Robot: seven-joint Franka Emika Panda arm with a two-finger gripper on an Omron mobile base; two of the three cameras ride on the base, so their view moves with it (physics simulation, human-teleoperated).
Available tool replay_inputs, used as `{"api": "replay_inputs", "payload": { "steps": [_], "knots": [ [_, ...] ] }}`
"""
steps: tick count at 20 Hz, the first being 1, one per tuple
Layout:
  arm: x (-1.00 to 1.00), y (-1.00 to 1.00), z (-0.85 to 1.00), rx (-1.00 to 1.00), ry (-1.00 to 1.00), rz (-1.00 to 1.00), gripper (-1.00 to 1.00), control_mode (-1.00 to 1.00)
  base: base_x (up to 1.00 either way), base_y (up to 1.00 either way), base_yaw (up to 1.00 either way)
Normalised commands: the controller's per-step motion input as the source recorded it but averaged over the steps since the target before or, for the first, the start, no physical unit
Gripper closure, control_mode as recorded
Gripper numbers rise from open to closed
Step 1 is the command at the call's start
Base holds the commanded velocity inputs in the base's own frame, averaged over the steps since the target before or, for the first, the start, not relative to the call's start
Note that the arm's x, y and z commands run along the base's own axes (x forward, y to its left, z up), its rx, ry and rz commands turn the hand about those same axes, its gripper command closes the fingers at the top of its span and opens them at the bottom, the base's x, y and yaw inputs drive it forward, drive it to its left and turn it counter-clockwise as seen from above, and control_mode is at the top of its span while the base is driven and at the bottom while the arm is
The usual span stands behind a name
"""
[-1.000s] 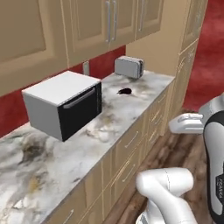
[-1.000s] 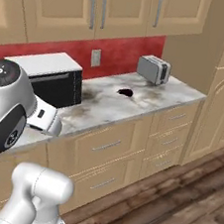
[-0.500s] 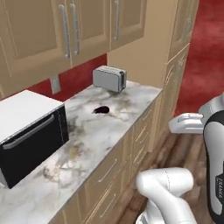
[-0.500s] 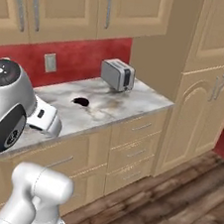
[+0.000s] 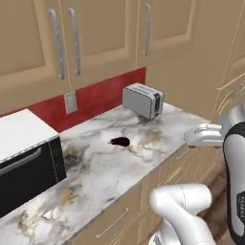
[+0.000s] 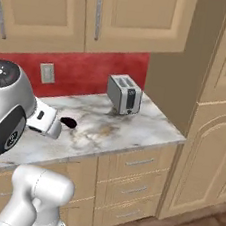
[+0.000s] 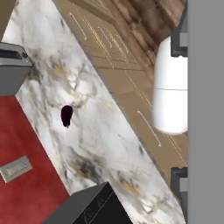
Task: Place the liquor on the top shelf of the fridge to keep it out of children's reach, and place the lemon wedge and eggplant on lower shelves for easy access.
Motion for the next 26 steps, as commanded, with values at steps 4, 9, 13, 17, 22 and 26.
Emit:
{"api": "replay_inputs", "payload": {
  "steps": [4,9,13,17,22,26],
  "knots": [
    [0.0,0.0,0.0,0.0,0.0,0.0,-1.0,1.0,1.0,-0.16,0.62],
    [0.0,0.0,0.0,0.0,0.0,0.0,-1.0,1.0,1.0,-0.18,0.64],
    [0.0,0.0,0.0,0.0,0.0,0.0,-1.0,1.0,0.94,-0.26,0.67],
    [0.0,0.0,0.0,0.0,0.0,0.0,-1.0,1.0,0.83,-0.25,0.63],
    [0.19,-0.05,-0.22,0.0,0.0,0.05,-1.0,-1.0,0.34,-0.09,0.2],
    [0.49,-0.12,-0.55,0.0,0.0,0.02,-1.0,-1.0,0.0,0.0,0.0]
  ]
}}
